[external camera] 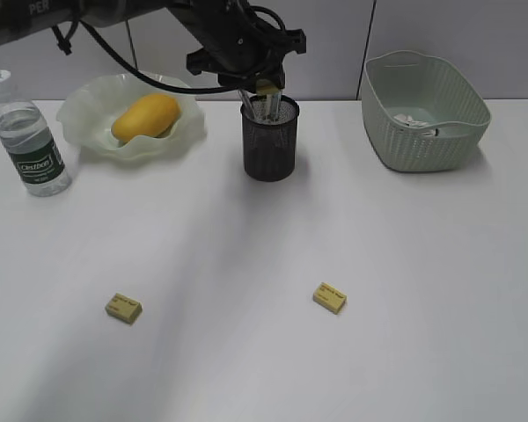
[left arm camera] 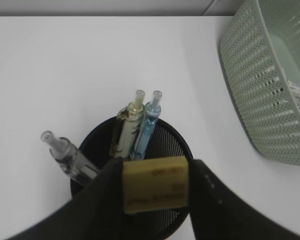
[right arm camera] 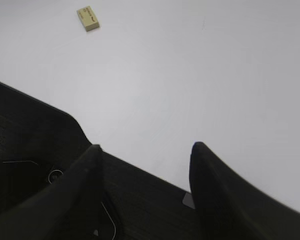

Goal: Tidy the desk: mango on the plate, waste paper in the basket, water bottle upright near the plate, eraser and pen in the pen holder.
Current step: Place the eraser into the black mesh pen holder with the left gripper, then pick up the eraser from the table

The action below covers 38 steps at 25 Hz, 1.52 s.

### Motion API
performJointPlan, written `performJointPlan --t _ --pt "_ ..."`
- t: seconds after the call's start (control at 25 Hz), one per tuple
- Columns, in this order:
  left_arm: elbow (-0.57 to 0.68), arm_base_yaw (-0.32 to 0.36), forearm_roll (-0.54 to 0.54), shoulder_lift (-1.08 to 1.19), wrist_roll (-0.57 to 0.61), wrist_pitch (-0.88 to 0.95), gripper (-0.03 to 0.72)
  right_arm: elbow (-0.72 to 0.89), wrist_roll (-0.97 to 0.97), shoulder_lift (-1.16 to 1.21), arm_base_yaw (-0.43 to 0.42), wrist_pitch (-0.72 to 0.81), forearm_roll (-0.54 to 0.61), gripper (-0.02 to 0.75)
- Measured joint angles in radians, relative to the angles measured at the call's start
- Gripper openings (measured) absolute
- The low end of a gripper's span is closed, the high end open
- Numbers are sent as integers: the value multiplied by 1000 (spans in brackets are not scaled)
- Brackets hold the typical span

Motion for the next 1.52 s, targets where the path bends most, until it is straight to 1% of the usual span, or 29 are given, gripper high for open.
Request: performJointPlan --t 0.24,0.36,0.6,0.72,0.92,1.08,1.36,1.44,1.52 --pt "0 0 3 0 0 3 408 0 0 0 0 -1 0 438" --pt "0 0 4 0 1 10 429 0 0 0 0 -1 0 438" --pt "0 -1 5 -10 10 49 435 0 1 0 0 -1 0 438" --pt "-1 -1 5 -39 53 94 435 0 1 0 0 -1 0 438" --pt "-10 -1 7 -123 181 278 435 0 1 0 0 -1 -1 438" --pt "-10 -1 11 -170 237 423 435 0 1 0 0 -1 -1 438" --pt "-5 -7 2 -267 256 445 435 0 1 0 0 -1 -1 438" --pt "22 -8 2 -302 256 445 435 0 1 0 0 -1 -1 438" --pt "78 -9 3 -341 256 444 435 0 1 0 0 -1 -1 438"
